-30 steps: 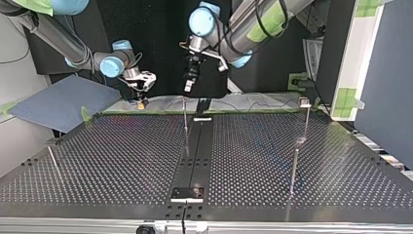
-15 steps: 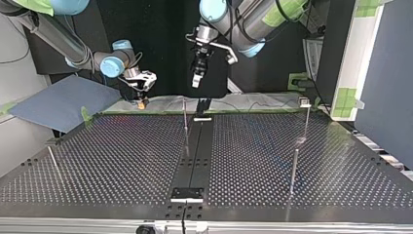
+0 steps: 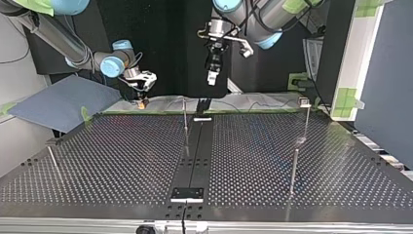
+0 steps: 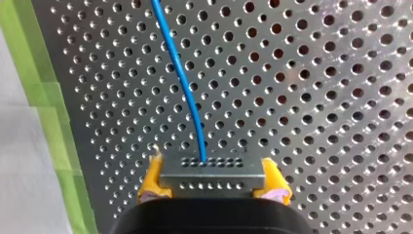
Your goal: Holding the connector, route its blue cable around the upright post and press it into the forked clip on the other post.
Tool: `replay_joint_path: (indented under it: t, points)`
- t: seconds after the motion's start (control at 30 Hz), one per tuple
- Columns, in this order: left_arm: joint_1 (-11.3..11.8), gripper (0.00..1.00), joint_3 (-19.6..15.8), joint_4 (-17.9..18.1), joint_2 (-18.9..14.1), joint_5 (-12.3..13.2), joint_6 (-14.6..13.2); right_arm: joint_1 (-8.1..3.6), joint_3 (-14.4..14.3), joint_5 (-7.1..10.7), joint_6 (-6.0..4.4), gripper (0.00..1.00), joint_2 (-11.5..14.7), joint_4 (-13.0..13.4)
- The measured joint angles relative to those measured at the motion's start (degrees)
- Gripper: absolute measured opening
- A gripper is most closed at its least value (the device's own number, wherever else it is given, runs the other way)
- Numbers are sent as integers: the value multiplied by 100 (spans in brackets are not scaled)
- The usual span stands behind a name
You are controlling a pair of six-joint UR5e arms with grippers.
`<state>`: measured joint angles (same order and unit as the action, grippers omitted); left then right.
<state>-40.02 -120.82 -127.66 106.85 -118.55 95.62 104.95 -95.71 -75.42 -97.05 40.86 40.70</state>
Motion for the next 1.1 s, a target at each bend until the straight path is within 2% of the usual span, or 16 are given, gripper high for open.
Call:
replay_joint_path:
  t: [0.2,0.53,0.67,0.8,0.93,1.1]
  points:
    - [103,100,-279,200,-280,76,178,4,0,31,0,0,0,-6]
    - [194,100,-772,168,-689,205,266,11,0,78,0,0,4,-19]
    - [212,100,-980,121,-672,186,259,12,1,79,0,0,3,-7]
    - [228,100,-1209,124,-512,113,247,13,2,79,0,0,2,0]
    - [232,100,-1417,238,-337,103,240,12,6,79,0,0,4,1]
    - [237,100,-1675,440,-273,160,240,-11,106,52,31,0,7,-88]
